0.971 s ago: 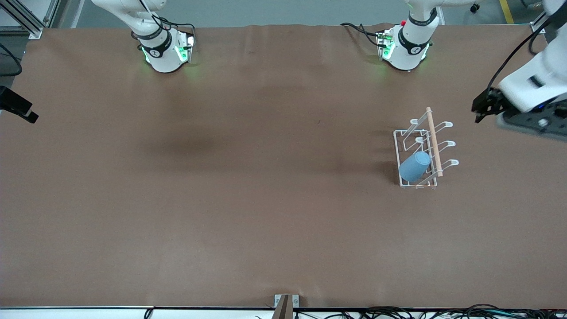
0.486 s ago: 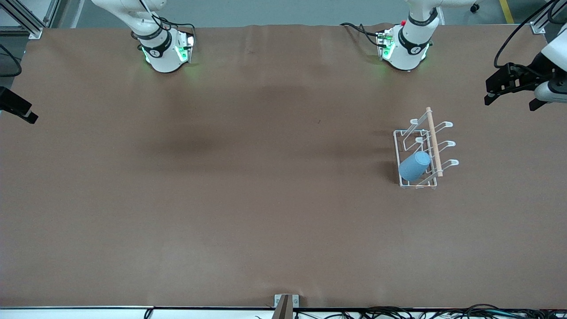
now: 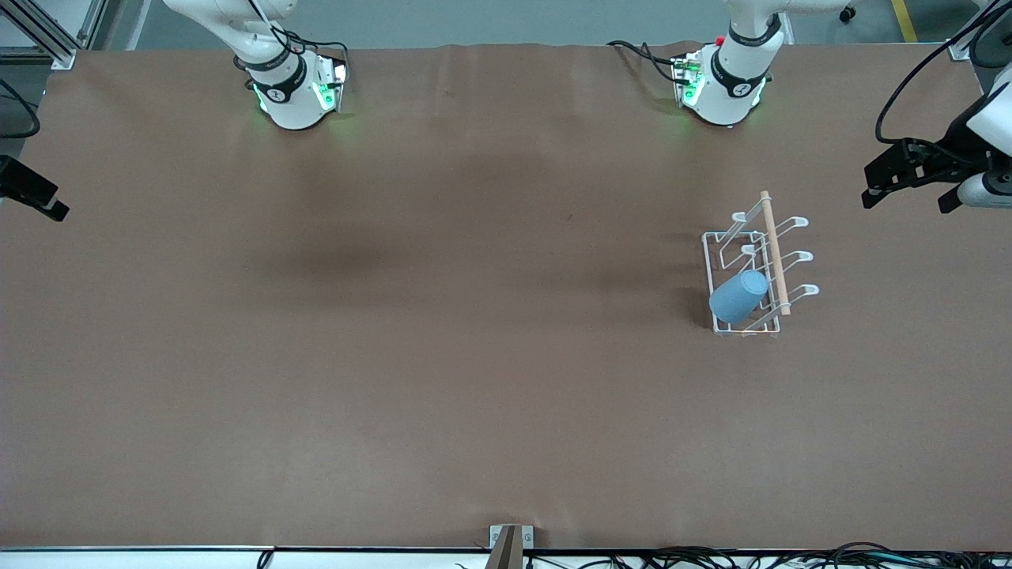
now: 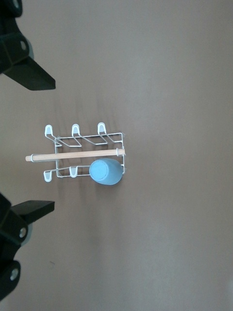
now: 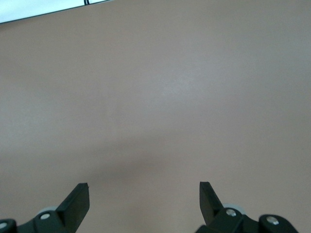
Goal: Hang cup on cup holder
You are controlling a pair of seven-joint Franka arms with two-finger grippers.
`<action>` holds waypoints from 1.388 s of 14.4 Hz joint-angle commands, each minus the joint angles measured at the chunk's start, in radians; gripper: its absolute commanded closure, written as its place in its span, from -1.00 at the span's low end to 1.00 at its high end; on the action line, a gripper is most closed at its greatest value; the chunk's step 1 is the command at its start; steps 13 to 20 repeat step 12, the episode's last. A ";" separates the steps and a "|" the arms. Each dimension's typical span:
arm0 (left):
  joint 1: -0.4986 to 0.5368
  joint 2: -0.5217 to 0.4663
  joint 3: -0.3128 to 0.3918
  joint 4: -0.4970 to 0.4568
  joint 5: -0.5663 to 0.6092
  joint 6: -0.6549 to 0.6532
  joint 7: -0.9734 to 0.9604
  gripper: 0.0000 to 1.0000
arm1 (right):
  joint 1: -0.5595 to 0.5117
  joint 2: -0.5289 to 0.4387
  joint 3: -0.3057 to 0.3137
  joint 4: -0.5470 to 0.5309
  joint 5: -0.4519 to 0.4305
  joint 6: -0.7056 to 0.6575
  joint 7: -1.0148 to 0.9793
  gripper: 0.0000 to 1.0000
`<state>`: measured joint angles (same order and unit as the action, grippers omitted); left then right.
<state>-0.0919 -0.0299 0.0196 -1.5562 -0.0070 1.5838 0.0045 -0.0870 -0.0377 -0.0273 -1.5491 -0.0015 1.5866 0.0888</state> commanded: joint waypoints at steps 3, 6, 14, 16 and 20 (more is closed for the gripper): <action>-0.009 0.002 -0.001 0.008 -0.002 -0.016 -0.090 -1.00 | -0.007 0.009 0.007 0.015 -0.014 -0.002 -0.007 -1.00; -0.002 -0.007 -0.003 -0.005 -0.016 -0.021 -0.070 -1.00 | -0.002 0.007 0.009 0.015 -0.014 -0.010 -0.007 -1.00; 0.000 -0.016 -0.001 -0.019 -0.018 -0.018 -0.054 -1.00 | 0.001 0.007 0.012 0.015 -0.012 -0.002 -0.006 -1.00; 0.000 -0.016 -0.001 -0.019 -0.018 -0.018 -0.054 -1.00 | 0.001 0.007 0.012 0.015 -0.012 -0.002 -0.006 -1.00; 0.000 -0.016 -0.001 -0.019 -0.018 -0.018 -0.054 -1.00 | 0.001 0.007 0.012 0.015 -0.012 -0.002 -0.006 -1.00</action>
